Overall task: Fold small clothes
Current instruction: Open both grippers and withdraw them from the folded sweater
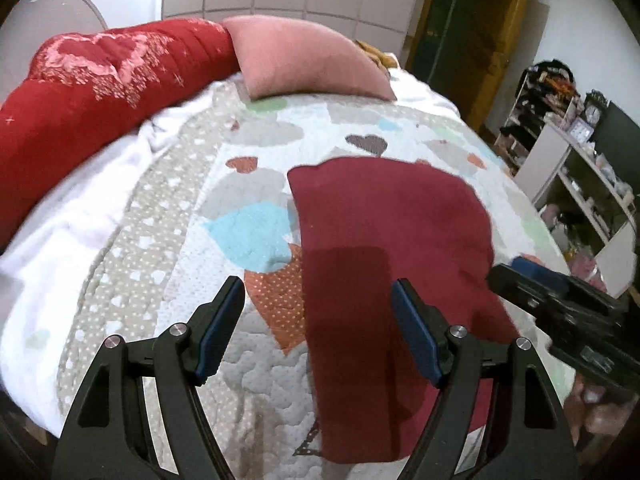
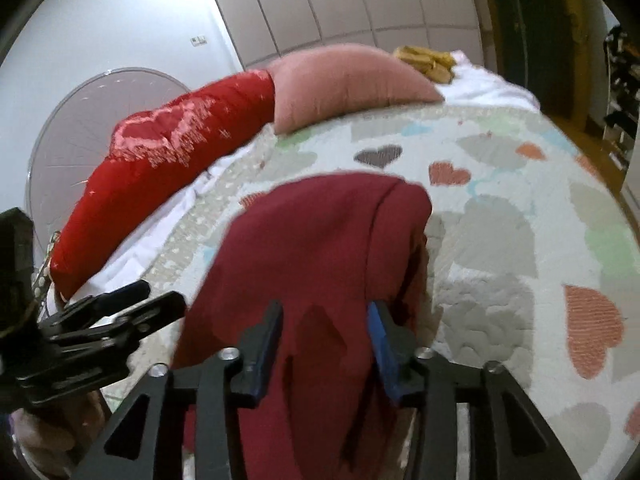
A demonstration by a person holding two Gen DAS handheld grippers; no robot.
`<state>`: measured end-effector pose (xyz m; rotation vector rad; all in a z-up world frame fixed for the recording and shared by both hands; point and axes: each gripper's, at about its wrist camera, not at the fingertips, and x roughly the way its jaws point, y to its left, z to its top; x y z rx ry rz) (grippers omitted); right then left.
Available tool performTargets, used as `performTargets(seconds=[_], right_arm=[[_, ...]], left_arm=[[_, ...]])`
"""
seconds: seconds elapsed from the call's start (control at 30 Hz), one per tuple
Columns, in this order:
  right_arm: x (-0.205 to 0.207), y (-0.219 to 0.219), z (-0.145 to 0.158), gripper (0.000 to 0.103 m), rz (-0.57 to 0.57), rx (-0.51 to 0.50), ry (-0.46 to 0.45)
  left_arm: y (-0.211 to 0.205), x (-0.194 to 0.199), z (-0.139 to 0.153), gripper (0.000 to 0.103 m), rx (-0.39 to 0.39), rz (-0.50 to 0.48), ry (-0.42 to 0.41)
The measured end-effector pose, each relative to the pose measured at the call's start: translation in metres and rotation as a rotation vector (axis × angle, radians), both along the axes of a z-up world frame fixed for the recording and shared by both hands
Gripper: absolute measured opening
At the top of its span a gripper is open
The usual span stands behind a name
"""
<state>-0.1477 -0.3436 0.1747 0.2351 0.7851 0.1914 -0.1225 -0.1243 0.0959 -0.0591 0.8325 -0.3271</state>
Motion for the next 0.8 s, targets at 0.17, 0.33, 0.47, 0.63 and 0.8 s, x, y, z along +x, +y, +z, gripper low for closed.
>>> performTargets(seconds=[0.17, 0.33, 0.47, 0.63, 0.8], right_arm=[[-0.033, 0.012, 0.022, 0.062, -0.071, -0.059, -0.083], [-0.047, 0.019, 0.024, 0.063, -0.098, -0.116, -0.088], [-0.051, 0.024, 0.024, 0.064, -0.104, -0.132, -0.085], [-0.055, 0.026, 0.025, 0.069, -0.101, -0.142, -0.085], [-0.056, 0.024, 0.027, 0.070, -0.115, -0.128, -0.088]], left_arm=[[0.000, -0.013, 0.013, 0.076, -0.007, 0.011, -0.049], [-0.003, -0.023, 0.022, 0.076, 0.010, -0.004, -0.088], [-0.003, -0.029, 0.027, 0.076, 0.020, -0.003, -0.111], [-0.003, -0.033, 0.031, 0.076, 0.021, -0.001, -0.128], [-0.005, -0.036, 0.032, 0.076, 0.032, -0.002, -0.134]])
